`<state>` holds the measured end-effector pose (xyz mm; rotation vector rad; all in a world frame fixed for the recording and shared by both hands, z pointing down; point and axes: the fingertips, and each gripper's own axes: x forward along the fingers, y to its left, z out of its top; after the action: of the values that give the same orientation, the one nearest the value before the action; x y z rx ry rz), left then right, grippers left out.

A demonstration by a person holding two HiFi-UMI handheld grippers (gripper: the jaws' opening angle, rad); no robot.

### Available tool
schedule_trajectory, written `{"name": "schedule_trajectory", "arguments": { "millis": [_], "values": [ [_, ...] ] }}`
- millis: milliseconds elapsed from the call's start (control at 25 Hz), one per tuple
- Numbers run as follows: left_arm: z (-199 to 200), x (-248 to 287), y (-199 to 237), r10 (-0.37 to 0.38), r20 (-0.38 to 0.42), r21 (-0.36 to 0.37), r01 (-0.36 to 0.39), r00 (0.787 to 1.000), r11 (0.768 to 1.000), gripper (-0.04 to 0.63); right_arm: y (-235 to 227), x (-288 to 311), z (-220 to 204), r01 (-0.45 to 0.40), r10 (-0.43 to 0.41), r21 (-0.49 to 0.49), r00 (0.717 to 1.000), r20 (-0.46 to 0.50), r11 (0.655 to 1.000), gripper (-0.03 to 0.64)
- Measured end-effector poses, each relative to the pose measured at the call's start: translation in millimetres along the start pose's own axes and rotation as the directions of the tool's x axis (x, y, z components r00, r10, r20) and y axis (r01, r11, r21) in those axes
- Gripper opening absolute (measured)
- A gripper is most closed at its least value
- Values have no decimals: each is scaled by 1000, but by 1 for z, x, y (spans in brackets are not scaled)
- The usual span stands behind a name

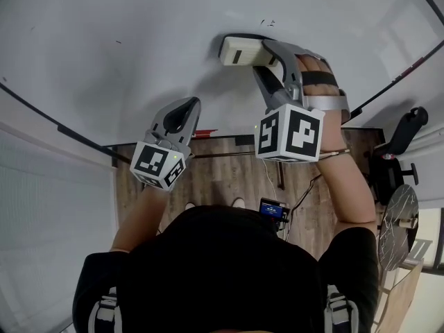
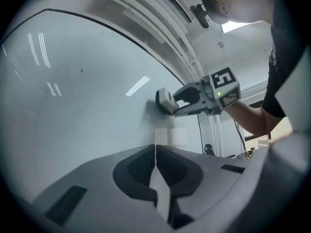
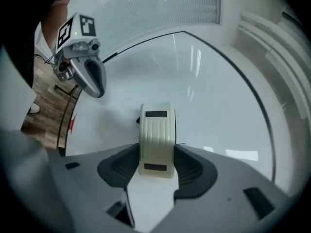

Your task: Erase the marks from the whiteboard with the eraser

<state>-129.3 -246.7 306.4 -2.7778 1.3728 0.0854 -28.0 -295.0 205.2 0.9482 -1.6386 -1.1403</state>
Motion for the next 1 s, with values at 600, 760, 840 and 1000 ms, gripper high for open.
{"name": "schedule_trajectory", "arguments": {
  "millis": [600, 760, 840, 1000],
  "values": [
    [-6, -4, 2, 24, -4, -10, -24, 1000, 1000, 9, -57, 4, -9, 155, -175, -147, 976, -129, 977, 219],
    [-10, -9, 1, 24, -7, -11, -24, 1000, 1000, 9, 42, 32, -9, -65, 38, -195, 990, -136, 979, 219],
    [-11, -12, 1, 25, -7, -12, -25, 1000, 1000, 9, 84, 42, -12, -164, 139, -190, 981, -138, 968, 220],
    [-12, -13, 1, 28, -14, -16, -28, 1000, 999, 9, 107, 44, -17, -192, 171, -183, 978, -122, 964, 221]
  ]
}}
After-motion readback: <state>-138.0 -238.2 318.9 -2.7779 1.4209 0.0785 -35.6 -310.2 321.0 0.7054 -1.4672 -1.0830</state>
